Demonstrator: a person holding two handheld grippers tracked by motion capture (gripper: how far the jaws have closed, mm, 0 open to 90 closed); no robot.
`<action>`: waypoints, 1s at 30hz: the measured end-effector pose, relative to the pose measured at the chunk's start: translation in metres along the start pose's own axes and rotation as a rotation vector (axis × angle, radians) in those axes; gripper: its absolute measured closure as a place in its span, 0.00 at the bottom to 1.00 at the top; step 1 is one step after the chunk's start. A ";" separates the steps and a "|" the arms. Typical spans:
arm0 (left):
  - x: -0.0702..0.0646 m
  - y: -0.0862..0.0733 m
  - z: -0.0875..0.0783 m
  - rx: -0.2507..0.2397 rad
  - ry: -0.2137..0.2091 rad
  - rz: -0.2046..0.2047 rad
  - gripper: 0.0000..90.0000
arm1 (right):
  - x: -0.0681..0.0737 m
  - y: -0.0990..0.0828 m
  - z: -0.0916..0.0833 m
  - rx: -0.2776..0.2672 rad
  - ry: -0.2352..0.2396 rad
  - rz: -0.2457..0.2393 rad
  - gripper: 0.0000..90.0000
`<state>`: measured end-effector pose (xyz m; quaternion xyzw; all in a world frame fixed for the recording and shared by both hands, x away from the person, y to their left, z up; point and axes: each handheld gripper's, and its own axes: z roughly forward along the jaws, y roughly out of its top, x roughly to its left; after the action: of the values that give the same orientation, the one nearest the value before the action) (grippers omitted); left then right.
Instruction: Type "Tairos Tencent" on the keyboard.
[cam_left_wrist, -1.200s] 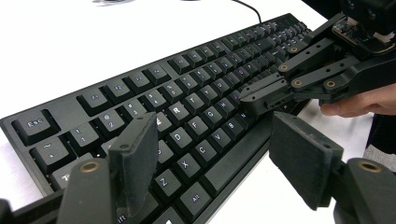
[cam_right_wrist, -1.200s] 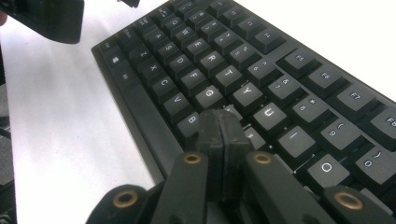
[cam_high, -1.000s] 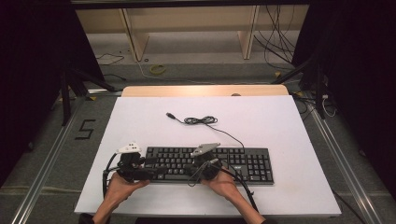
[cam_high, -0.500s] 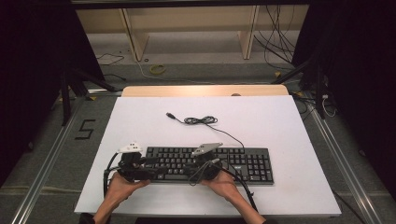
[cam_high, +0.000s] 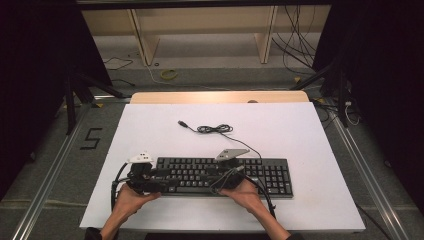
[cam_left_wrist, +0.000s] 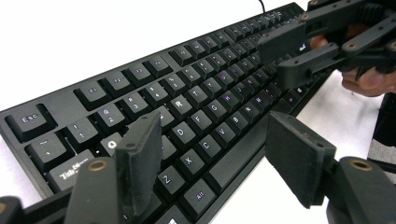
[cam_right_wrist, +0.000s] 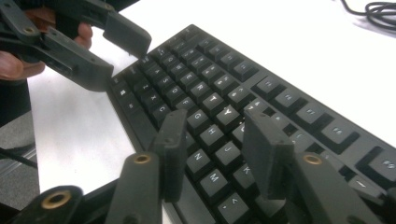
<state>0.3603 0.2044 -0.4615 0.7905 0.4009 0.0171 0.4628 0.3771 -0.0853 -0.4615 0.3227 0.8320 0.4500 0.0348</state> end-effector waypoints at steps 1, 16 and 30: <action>0.000 0.000 0.000 0.002 -0.001 0.002 0.41 | -0.001 0.000 -0.001 -0.004 0.001 0.002 0.64; -0.001 0.002 0.006 0.061 -0.019 0.021 0.62 | 0.002 -0.001 -0.011 -0.023 0.007 0.004 0.48; -0.005 0.004 0.015 0.124 -0.027 0.062 0.83 | -0.001 -0.004 -0.022 -0.052 -0.004 0.010 0.44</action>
<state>0.3654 0.1894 -0.4652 0.8298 0.3700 -0.0043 0.4176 0.3681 -0.1038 -0.4519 0.3265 0.8183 0.4711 0.0426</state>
